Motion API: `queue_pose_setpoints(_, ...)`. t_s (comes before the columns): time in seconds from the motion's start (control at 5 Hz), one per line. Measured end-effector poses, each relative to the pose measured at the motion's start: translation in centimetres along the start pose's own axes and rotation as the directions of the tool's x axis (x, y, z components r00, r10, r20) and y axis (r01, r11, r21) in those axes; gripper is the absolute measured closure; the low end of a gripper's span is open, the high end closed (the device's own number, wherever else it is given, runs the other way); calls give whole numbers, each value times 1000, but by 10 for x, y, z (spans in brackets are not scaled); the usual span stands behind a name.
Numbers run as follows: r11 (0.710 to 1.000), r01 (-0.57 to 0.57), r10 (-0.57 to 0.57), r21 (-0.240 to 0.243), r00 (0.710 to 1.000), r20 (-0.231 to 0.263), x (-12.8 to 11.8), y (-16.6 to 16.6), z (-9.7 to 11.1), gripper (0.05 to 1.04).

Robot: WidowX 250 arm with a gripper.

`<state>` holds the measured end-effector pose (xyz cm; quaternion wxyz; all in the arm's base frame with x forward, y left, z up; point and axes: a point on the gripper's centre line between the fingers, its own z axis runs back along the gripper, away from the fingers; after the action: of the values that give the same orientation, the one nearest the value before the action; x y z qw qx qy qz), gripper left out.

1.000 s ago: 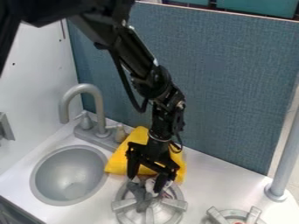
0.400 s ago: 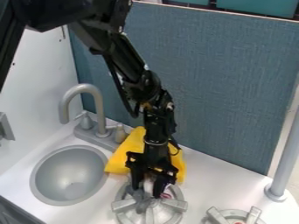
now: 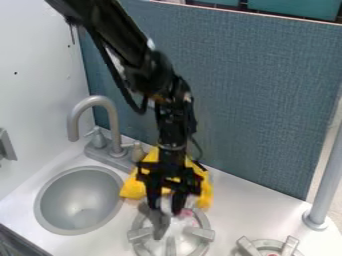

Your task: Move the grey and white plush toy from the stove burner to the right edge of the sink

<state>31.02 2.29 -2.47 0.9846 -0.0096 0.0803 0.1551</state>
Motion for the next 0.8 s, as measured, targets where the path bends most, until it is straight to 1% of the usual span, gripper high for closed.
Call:
queue_pose_setpoints(0.2,992,-119,119,32,993,-12,-19,15,15,503)
queue_pose_setpoints(0.4,973,-220,222,66,975,-28,-17,61,8,503)
queue_pose_setpoints(0.6,964,-256,259,75,965,-40,-7,89,-14,503)
queue_pose_setpoints(0.8,955,-290,293,62,954,-65,2,106,-30,503)
